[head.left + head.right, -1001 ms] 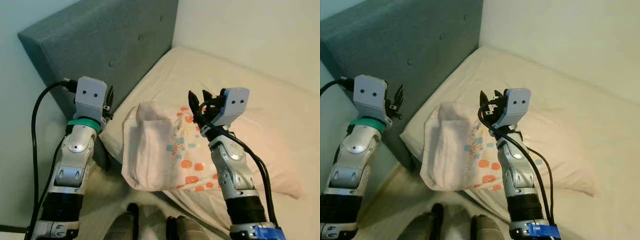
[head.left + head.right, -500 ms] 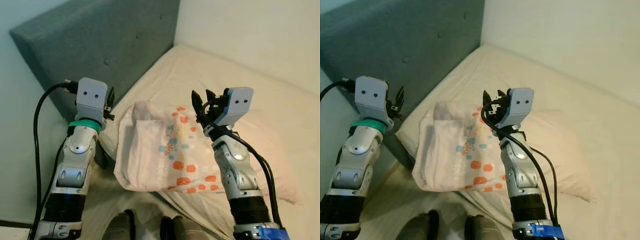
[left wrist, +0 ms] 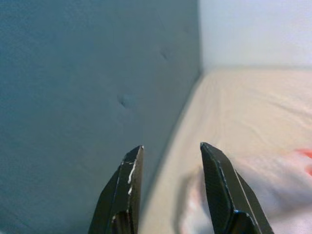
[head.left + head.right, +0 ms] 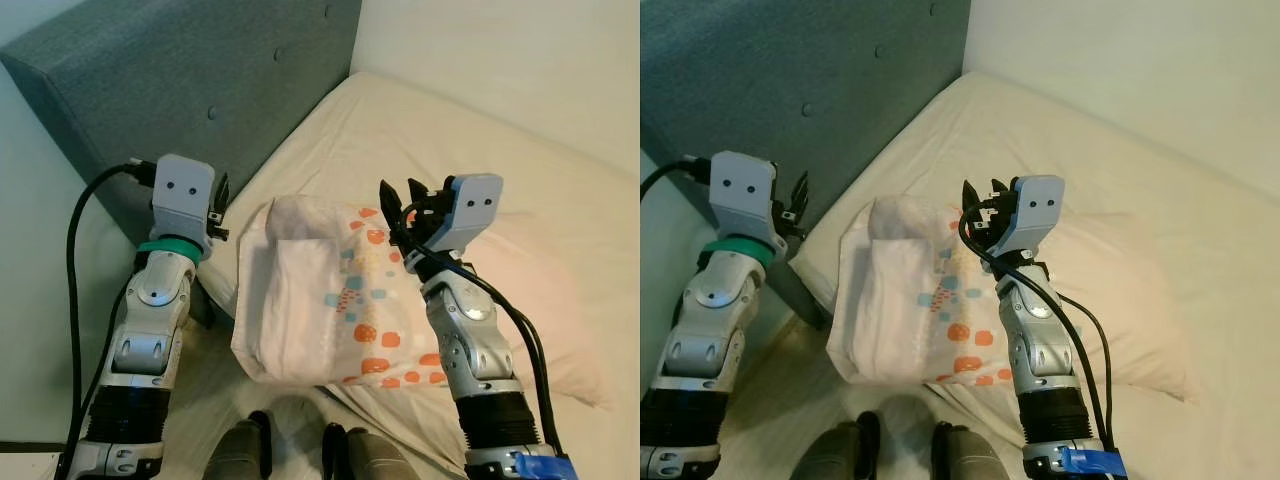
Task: Clean up the room
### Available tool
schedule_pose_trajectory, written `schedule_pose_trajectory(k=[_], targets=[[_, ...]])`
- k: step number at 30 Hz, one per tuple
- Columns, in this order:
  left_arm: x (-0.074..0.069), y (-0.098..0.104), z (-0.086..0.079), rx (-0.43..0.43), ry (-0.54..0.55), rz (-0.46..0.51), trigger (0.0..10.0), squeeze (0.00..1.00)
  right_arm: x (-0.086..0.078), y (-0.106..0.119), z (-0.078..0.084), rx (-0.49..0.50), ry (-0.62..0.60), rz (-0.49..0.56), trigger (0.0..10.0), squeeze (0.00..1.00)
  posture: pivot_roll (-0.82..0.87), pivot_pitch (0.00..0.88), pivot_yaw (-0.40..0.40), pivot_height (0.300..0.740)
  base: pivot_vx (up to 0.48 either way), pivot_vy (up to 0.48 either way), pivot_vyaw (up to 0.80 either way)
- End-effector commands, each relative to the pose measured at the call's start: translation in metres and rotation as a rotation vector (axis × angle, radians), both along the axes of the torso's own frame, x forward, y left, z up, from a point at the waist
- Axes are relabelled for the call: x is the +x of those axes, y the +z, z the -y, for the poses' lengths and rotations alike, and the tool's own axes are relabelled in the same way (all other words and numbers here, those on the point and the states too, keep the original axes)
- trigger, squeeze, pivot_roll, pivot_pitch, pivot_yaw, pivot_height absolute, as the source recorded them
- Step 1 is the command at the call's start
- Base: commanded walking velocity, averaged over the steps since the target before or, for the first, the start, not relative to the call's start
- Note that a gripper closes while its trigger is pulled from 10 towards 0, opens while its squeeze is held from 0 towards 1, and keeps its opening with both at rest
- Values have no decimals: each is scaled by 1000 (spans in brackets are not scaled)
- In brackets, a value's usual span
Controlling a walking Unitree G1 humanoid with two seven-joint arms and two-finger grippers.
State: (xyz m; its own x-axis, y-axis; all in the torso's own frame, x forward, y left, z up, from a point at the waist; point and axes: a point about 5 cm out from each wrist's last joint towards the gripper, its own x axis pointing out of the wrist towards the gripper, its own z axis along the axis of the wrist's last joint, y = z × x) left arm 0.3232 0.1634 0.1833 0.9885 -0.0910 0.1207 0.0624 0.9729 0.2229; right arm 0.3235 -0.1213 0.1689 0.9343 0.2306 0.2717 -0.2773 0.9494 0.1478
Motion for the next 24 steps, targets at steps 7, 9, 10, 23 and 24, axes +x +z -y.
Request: schedule_pose_trajectory(k=[7,9,10,23,24], targets=[[-9,-45,32,-73,-243,-352,10000,0,-2,-30,3,-55,-84,-150,10000,0,-5,193,66,740,0,0,0],[-3,-50,42,-100,-293,-425,10000,0,0,-34,7,-54,-141,-185,10000,0,-9,229,86,740,0,0,0],[0,-51,45,-106,-296,-448,10000,0,1,-34,8,-49,-161,-193,10000,0,-8,235,88,740,0,0,0],[43,-43,44,-233,-300,-573,10000,0,-4,-52,29,-23,-348,-364,10000,0,-20,372,108,740,0,0,0],[43,-43,44,-233,-300,-573,10000,0,-4,-52,29,-23,-348,-364,10000,0,-20,372,108,740,0,0,0]])
